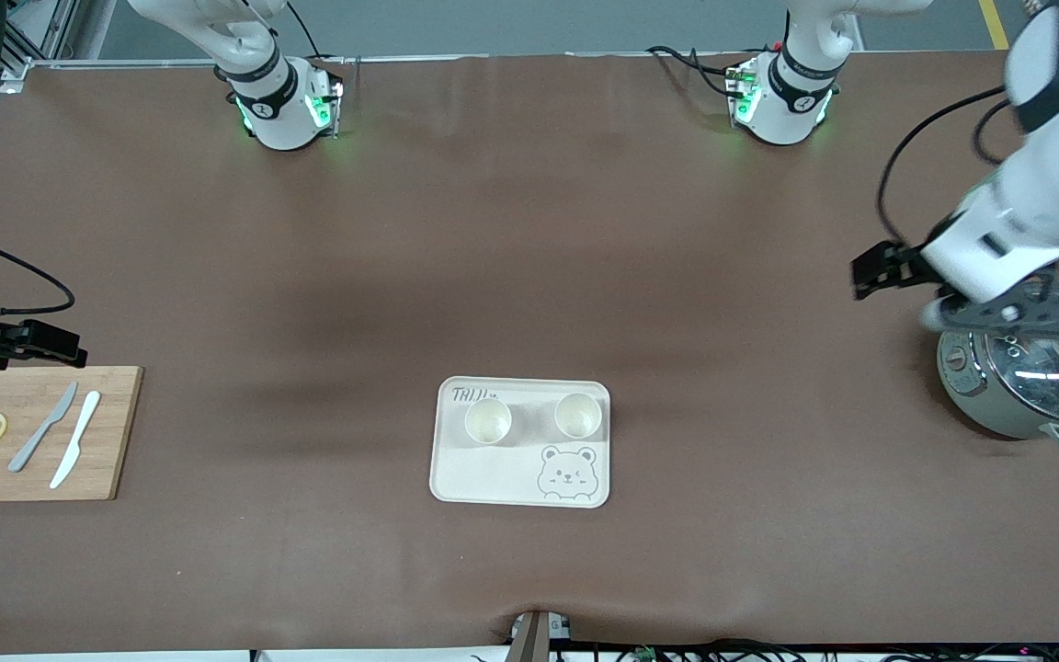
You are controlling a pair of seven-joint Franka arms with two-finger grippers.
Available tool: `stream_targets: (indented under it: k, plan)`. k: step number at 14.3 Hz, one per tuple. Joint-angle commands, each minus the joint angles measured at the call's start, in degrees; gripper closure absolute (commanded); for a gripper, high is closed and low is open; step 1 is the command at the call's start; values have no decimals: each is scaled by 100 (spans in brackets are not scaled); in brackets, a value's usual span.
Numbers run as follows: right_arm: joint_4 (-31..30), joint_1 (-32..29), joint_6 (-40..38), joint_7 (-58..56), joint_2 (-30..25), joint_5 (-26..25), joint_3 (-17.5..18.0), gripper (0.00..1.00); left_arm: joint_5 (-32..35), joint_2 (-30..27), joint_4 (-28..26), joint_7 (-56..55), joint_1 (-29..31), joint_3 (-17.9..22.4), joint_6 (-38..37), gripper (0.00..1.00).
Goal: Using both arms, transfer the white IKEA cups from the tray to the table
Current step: 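Move both grippers toward the two white cups on the bear tray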
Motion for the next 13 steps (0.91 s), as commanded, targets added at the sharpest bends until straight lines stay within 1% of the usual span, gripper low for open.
stream_targets:
  k: [1,3,6,13]
  plan:
    - [30,-80,10,-48,7,217,79,0,-23,702,698,-442,-340,3,60,0]
    - [30,-45,28,-13,7,385,79,0,-23,1090,980,-740,-604,11,218,0]
    - [39,209,160,161,7,376,96,0,-32,1398,990,-1215,-886,29,727,0]
    - [56,904,300,1795,138,420,96,0,-23,1952,990,-1813,-1369,47,1483,0]
